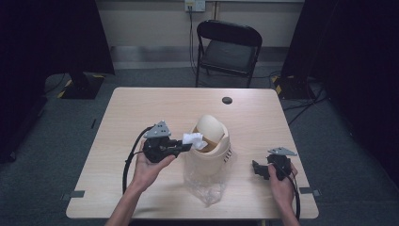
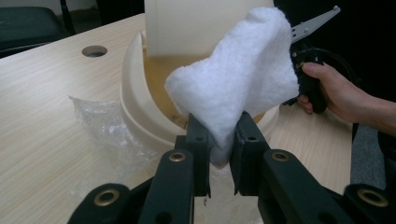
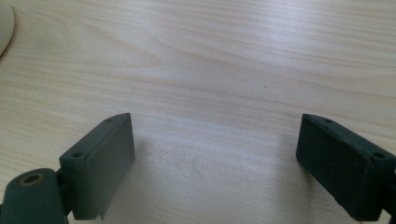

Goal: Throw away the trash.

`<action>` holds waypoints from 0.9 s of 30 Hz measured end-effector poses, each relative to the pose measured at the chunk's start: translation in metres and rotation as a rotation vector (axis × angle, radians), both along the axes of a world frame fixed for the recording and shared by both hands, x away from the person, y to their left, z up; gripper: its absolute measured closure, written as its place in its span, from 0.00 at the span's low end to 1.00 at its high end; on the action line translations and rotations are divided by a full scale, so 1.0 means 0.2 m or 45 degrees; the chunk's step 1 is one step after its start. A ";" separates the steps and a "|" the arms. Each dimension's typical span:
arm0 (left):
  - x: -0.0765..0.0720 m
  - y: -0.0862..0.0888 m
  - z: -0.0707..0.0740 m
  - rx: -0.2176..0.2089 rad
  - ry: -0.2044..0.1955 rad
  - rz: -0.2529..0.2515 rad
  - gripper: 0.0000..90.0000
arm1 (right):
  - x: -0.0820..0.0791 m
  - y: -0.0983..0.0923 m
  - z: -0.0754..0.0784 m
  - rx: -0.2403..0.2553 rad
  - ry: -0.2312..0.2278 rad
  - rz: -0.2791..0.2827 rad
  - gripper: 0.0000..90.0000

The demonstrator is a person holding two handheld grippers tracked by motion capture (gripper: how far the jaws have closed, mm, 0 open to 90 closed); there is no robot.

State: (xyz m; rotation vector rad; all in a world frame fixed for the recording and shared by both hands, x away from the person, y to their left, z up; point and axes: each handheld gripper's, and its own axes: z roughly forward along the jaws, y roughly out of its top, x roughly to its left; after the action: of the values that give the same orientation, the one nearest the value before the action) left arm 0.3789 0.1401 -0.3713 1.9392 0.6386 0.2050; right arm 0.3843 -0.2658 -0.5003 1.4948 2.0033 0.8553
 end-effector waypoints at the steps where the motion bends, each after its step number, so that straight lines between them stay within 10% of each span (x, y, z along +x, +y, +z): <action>1: 0.00 -0.01 0.00 -0.003 0.000 -0.004 0.89 | 0.00 0.00 0.00 0.000 0.000 0.000 0.12; 27: 0.13 -0.22 -0.03 0.155 0.089 -0.035 0.89 | 0.00 0.00 0.00 0.001 0.000 0.001 0.12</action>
State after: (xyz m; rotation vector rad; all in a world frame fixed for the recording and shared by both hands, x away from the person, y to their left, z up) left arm 0.4050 0.0970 -0.3779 2.0785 0.6581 0.1633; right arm 0.3844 -0.2660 -0.5003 1.4946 2.0041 0.8559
